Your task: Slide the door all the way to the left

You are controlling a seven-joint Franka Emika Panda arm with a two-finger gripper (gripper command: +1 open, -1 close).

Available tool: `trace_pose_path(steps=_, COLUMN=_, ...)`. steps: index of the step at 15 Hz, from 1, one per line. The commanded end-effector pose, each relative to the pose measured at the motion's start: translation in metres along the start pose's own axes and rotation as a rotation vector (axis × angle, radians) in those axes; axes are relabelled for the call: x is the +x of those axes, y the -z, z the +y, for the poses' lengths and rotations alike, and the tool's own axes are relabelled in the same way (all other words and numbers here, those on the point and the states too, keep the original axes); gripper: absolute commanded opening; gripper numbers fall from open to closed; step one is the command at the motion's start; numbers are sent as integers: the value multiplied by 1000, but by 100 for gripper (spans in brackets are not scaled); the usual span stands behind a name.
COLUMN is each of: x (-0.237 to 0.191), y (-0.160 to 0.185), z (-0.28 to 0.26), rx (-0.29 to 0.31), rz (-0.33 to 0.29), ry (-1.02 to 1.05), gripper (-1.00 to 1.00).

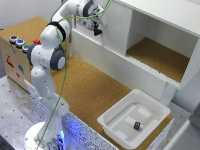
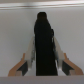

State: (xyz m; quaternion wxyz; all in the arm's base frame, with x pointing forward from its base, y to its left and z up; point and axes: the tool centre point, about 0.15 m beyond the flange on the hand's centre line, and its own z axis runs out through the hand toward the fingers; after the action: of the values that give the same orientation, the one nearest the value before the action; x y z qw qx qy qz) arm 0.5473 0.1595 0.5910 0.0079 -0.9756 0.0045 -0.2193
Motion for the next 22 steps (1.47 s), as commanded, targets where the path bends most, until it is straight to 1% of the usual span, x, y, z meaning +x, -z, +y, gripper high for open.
trace_pose_path(steps=1, x=-20, y=19, z=-21, rx=-125, rz=30, ry=-46, gripper=100)
trace_pose_path(steps=2, x=-26, y=22, z=-20, rx=-116, rz=24, ry=-55, gripper=100)
trace_pose_path(steps=4, x=-38, y=25, z=-15, rx=-75, rz=-1, ry=-79, gripper=100)
trace_pose_path(steps=5, x=-45, y=23, z=-12, rx=-49, rz=-22, ry=-92, gripper=100)
trace_pose_path(steps=6, x=-51, y=17, z=-10, rx=-20, rz=-56, ry=-106, gripper=100)
trace_pose_path(steps=9, x=-73, y=-6, z=-16, rx=-12, rz=-147, ry=-82, gripper=100)
trace_pose_path(steps=11, x=-85, y=-22, z=-23, rx=-31, rz=-194, ry=-43, gripper=100)
trace_pose_path(steps=13, x=-98, y=-36, z=-32, rx=-49, rz=-227, ry=-7, gripper=100)
trace_pose_path(steps=16, x=-118, y=-55, z=-53, rx=-23, rz=-280, ry=47, gripper=100)
trace_pose_path(steps=18, x=-134, y=-65, z=-82, rx=18, rz=-321, ry=136, gripper=100)
trace_pose_path(steps=22, x=-154, y=-69, z=-142, rx=104, rz=-349, ry=340, gripper=100)
